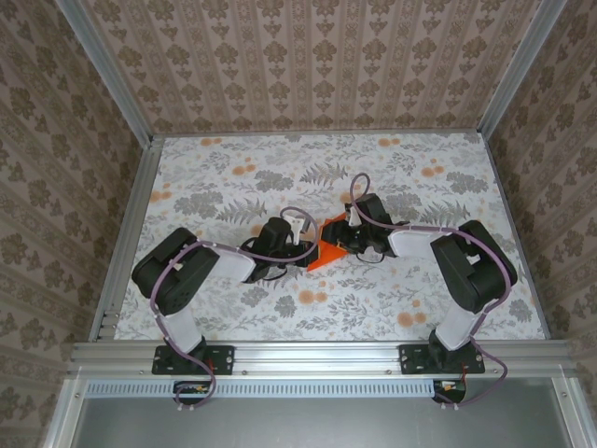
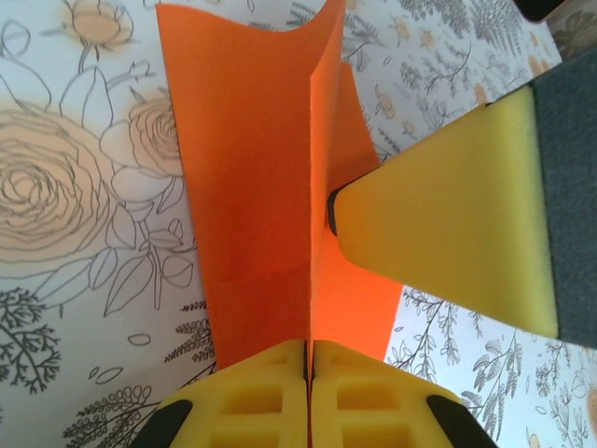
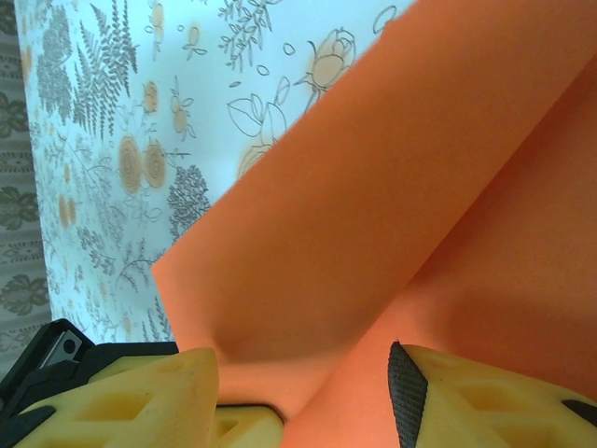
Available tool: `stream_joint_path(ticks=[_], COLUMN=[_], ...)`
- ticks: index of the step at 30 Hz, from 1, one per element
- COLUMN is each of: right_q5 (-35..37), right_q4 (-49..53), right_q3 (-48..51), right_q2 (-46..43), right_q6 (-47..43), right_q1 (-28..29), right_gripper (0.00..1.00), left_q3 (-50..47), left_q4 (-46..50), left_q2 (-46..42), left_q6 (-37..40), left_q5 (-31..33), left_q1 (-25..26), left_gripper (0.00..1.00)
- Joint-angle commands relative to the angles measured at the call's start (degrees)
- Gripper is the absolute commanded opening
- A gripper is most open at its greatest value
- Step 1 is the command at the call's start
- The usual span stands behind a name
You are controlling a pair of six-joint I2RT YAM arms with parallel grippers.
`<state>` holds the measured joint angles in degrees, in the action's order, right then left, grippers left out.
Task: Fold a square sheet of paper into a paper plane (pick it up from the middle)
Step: Fourth fold the wing at the center of the table.
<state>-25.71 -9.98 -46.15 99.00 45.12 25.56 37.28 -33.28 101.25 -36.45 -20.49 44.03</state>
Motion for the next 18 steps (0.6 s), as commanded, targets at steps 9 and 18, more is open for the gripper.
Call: stream_joint_path(ticks=[9,18], right_q5=[3.73,5.42], right_q4=[4.89,8.96], right_q3=[-2.26,-3.83], right_q2=[1.98,3.67], right_q6=[-0.82,-1.31], right_q1=[0.28,0.37], right_gripper=[0.49,0.48], left_q3=[2.97,3.59], left_q4=[3.98,5.49], left_q2=[1.67,1.58], left_q6=[-0.99,-1.24], left_q5=[-3.50,-3.93], left_q1=[-0.44,-0.52], left_gripper=[0.08,0.11])
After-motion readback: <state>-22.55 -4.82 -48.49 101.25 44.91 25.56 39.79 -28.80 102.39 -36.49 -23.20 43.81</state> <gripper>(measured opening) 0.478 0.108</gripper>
